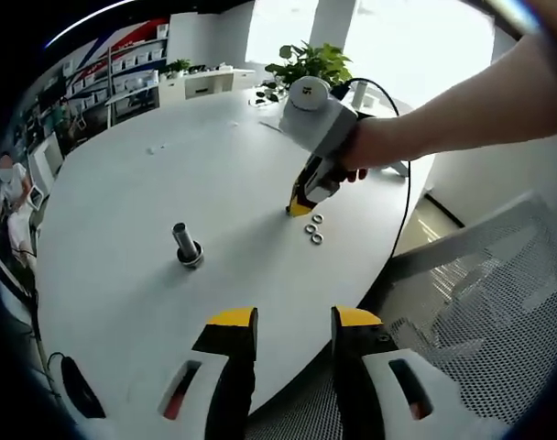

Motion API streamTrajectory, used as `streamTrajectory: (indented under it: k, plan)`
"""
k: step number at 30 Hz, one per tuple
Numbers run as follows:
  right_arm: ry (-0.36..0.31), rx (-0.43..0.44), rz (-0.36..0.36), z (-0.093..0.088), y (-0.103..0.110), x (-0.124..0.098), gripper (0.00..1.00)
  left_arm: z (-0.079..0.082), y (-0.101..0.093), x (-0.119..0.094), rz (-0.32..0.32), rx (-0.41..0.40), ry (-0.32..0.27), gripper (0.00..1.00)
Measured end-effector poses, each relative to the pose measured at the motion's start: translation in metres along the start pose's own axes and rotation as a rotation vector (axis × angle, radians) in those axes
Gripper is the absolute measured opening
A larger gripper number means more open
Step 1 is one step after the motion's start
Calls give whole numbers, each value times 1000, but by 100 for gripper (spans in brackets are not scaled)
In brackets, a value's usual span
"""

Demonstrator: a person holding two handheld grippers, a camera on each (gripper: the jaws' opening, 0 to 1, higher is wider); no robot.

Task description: Place the washer onto the threaded stud by aligning its center hole with the stud, sliding it down to the base, and recovering from edge contact or off-axis alignment until the washer reaches the visible bottom stop.

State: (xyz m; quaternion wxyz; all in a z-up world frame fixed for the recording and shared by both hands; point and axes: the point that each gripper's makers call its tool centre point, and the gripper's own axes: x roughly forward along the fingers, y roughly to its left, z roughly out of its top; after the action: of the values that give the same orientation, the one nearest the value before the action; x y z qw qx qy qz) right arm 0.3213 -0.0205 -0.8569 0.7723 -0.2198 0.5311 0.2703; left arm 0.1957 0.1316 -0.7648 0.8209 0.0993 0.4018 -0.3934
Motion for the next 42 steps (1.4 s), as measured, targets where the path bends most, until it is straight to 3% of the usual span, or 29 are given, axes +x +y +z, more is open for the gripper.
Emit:
streamTrajectory:
  k: [19,23,31,42]
  plan:
    - [-28,84,-41,-39,6,-52,25,2,-1,0,-2,19,-7,30]
    - [-43,146,-46,-47,9,-59,25,5,-6,0,-15,44,-15,30]
    - [-26,108,-32,-54,23,-63,26,7,1,-1,-1,29,-33,30]
    - [-37,72,-4,-63,24,-60,26,16,8,-3,4,-28,-94,31]
